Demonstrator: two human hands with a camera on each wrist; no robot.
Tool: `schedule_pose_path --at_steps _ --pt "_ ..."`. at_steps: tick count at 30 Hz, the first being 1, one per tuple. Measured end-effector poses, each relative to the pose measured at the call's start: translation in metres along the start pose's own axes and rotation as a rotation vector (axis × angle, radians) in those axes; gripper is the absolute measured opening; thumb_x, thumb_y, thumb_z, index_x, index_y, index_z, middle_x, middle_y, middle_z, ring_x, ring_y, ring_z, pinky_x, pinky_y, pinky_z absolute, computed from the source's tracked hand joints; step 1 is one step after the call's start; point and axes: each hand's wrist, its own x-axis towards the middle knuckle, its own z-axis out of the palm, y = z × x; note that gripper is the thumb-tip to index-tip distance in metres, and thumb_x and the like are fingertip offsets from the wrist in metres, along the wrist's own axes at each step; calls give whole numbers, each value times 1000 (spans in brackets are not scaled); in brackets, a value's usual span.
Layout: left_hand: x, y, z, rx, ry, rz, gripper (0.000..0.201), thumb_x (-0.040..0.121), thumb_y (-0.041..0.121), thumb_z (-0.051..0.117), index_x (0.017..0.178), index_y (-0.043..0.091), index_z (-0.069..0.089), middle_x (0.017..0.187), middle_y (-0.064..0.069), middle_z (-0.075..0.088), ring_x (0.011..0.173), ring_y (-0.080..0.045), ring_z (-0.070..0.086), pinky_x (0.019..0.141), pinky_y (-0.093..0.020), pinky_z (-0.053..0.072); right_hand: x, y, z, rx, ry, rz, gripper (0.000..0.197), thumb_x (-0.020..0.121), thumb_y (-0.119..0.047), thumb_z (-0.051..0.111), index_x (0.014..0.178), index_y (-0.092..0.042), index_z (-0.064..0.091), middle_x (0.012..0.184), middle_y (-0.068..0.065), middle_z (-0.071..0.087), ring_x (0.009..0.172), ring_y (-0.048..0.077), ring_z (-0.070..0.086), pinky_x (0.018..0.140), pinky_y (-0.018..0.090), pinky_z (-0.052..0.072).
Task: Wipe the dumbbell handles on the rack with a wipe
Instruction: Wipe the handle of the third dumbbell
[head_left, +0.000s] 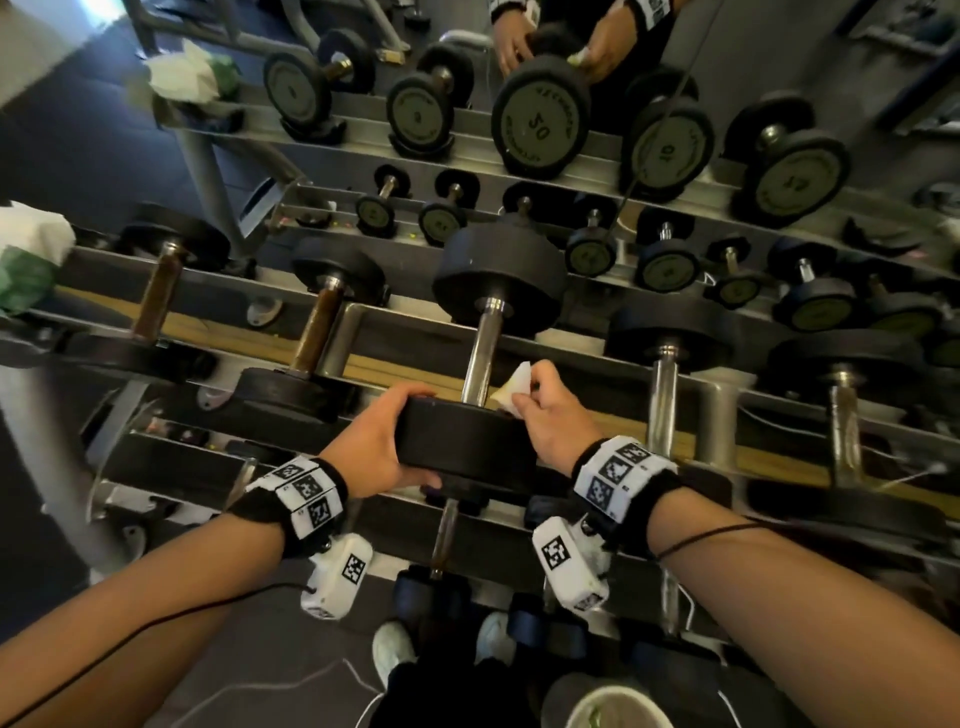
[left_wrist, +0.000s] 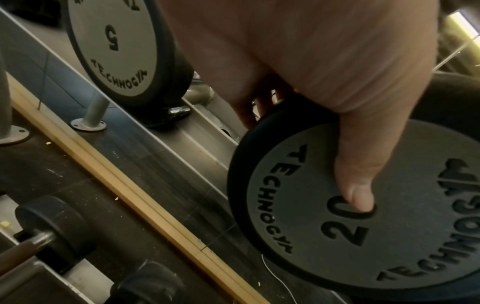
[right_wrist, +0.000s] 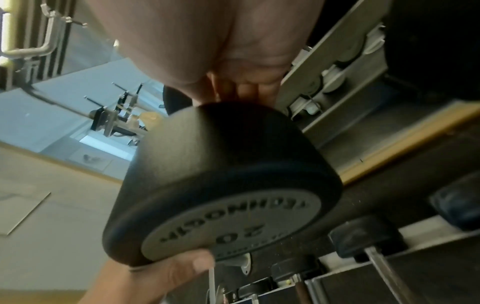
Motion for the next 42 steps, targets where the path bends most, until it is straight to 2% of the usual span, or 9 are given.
schedule_pose_path --at_steps 5,11,15,20,25,29,35,40,42 --pt "0 -7 -2 21 -49 -11 99 59 14 92 137 33 33 127 9 51 115 -9 54 103 -33 45 -14 2 22 298 173 117 11 101 -21 42 112 -21 41 106 3 57 95 18 55 82 33 38" --pt "2 -12 5 11 39 -1 85 56 15 93 121 31 42 116 6 59 107 -10 59 95 -33 49 -23 0 49 482 446 151 12 102 -22 38 114 -18 41 98 0 55 89 20 53 79 30 35" --pt "10 -22 3 35 7 38 84 53 23 93 112 47 38 112 16 57 103 4 58 86 -19 49 -19 2 61 539 541 118 4 102 -26 38 105 -28 38 90 -11 54 80 4 53 66 27 37" --pt "13 -26 1 41 -15 24 88 52 23 94 109 54 36 112 19 56 104 8 57 84 -20 50 -18 5 63 568 589 71 4 102 -26 41 105 -27 43 92 -9 57 80 0 55 65 19 38" --pt "9 -20 1 36 -27 37 82 56 19 92 112 44 39 115 18 54 106 7 56 82 -17 50 -19 13 65 710 585 102 18 101 -23 44 118 -20 49 105 -1 60 94 9 59 76 25 44" --pt "6 -15 3 31 -1 31 81 57 16 92 117 35 41 116 15 53 106 2 55 85 -17 48 -18 20 65 776 606 96 13 100 -22 45 111 -25 52 99 -4 63 81 -3 63 68 15 47" --pt "2 -14 5 33 21 13 87 55 16 93 120 41 39 118 15 54 107 -3 57 91 -27 53 -23 9 58 682 533 92 10 101 -22 44 109 -23 50 102 4 63 95 21 62 88 47 52" --pt "5 -27 10 -125 0 -51 113 52 11 94 141 37 29 138 13 44 120 -2 50 99 -18 44 -35 0 59 526 454 -34 6 102 -26 42 99 -32 44 89 1 60 80 18 62 74 42 55" --pt "6 -30 14 -102 21 -15 103 52 11 94 130 42 35 129 11 53 115 0 53 100 -23 45 -34 0 60 504 466 -40 4 102 -27 40 104 -26 43 87 1 59 77 18 61 71 41 54"
